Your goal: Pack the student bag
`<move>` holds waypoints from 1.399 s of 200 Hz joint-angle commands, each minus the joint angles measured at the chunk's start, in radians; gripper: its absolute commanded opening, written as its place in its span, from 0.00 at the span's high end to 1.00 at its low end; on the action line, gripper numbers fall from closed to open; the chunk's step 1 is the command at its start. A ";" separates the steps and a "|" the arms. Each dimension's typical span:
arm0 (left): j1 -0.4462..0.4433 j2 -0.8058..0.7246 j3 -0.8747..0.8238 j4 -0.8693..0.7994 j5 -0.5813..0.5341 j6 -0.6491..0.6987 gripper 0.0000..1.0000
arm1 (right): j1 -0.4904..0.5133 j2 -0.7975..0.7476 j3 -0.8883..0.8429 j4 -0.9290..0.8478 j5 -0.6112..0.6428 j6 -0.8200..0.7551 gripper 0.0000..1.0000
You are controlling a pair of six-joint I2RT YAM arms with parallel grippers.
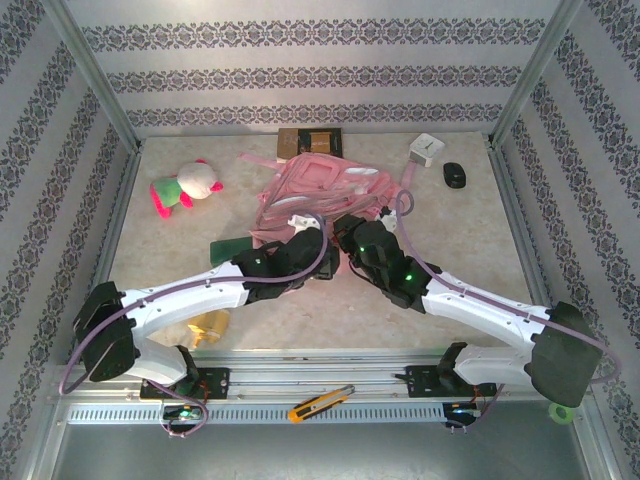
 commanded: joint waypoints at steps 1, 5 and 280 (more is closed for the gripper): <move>-0.010 0.021 0.038 0.003 -0.111 -0.017 0.74 | 0.010 -0.008 0.062 0.114 -0.024 -0.012 1.00; -0.010 0.022 0.039 0.005 -0.115 -0.016 0.77 | 0.010 -0.006 0.062 0.114 -0.026 -0.013 1.00; 0.351 -0.271 -0.317 0.193 0.411 0.486 1.00 | -0.843 -0.118 0.123 -0.463 -1.362 -0.500 1.00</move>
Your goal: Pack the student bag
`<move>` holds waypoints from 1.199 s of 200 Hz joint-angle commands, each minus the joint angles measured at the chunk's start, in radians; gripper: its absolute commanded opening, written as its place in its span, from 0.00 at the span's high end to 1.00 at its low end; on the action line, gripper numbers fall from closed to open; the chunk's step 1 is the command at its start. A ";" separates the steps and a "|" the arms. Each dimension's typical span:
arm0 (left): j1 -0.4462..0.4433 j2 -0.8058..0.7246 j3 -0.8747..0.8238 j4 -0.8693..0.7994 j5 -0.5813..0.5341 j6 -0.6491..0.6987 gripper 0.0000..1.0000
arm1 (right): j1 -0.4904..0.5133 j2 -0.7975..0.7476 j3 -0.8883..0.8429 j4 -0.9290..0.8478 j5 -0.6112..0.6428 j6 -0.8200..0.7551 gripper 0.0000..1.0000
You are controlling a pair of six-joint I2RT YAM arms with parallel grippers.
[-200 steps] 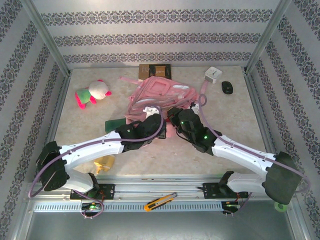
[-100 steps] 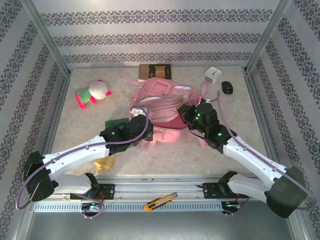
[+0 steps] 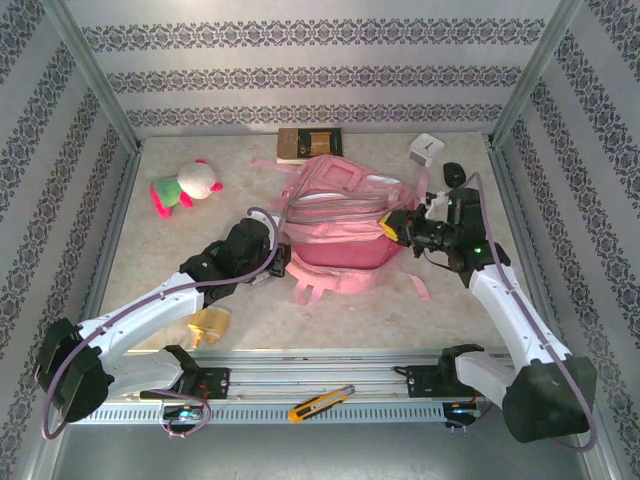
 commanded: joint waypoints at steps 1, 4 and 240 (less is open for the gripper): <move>0.039 0.002 -0.018 0.074 0.097 0.100 1.00 | -0.065 0.008 0.090 -0.087 -0.133 -0.169 1.00; 0.039 0.003 -0.020 0.085 0.115 0.099 1.00 | -0.065 0.011 0.094 -0.089 -0.129 -0.173 1.00; 0.035 0.066 0.026 0.211 0.514 0.022 1.00 | 0.697 0.141 0.146 -0.196 0.622 -1.517 0.37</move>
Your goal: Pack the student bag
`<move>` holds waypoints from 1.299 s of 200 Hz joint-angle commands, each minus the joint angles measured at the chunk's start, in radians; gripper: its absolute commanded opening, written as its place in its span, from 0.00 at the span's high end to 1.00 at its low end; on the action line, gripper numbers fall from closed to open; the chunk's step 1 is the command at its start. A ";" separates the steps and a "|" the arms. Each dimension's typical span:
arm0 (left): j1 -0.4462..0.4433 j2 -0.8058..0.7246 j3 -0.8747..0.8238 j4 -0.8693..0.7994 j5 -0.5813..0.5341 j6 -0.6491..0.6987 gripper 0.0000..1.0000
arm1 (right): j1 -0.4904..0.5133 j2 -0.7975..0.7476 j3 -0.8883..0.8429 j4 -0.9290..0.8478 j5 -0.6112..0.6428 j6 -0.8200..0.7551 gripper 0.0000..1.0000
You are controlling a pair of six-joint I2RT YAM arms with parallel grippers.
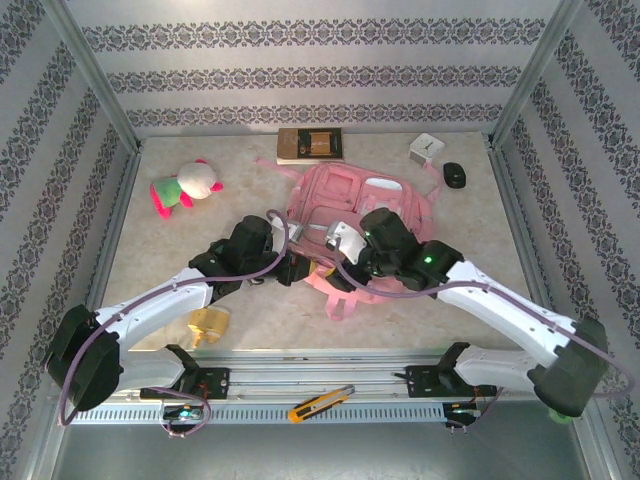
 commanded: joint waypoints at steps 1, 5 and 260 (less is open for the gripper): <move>0.008 -0.013 0.050 0.083 0.065 0.028 1.00 | 0.004 0.042 -0.027 0.077 -0.005 -0.126 0.37; 0.008 -0.016 0.050 0.081 0.066 0.030 1.00 | 0.004 0.047 -0.032 0.079 0.003 -0.137 0.38; 0.277 0.418 0.154 0.206 -0.226 0.366 0.99 | -0.411 -0.176 0.170 -0.630 -0.618 -0.930 1.00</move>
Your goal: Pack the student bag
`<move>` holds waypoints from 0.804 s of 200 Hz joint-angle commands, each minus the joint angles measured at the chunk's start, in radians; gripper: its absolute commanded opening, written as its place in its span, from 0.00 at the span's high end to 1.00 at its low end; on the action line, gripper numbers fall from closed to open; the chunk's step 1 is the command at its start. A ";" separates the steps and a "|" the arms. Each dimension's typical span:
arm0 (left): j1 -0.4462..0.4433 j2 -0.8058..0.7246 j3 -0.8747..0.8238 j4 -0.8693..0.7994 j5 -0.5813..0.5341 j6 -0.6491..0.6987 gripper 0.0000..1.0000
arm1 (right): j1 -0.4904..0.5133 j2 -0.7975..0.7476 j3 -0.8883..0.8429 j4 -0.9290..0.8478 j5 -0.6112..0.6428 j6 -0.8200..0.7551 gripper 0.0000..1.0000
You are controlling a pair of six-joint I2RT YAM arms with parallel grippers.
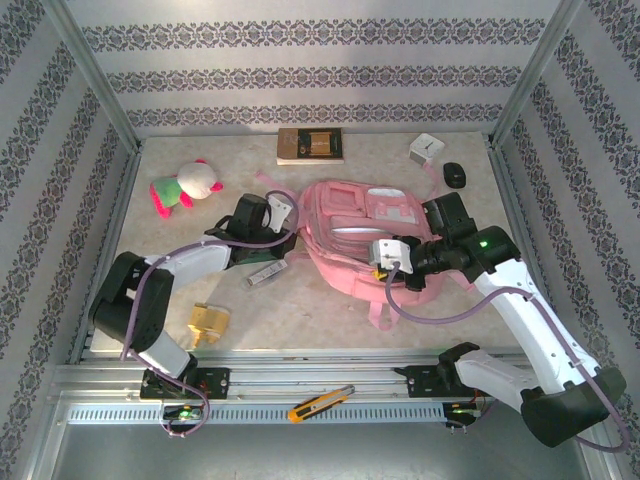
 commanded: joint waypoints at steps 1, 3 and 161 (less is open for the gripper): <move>0.052 0.040 0.029 0.082 -0.120 0.023 0.99 | -0.010 -0.039 0.039 -0.083 -0.131 -0.042 1.00; 0.051 0.039 0.029 0.084 -0.119 0.022 0.99 | -0.010 -0.038 0.038 -0.082 -0.130 -0.042 1.00; 0.054 -0.487 -0.197 -0.170 -0.187 0.028 0.33 | 0.130 0.231 -0.131 0.292 -0.039 -0.046 1.00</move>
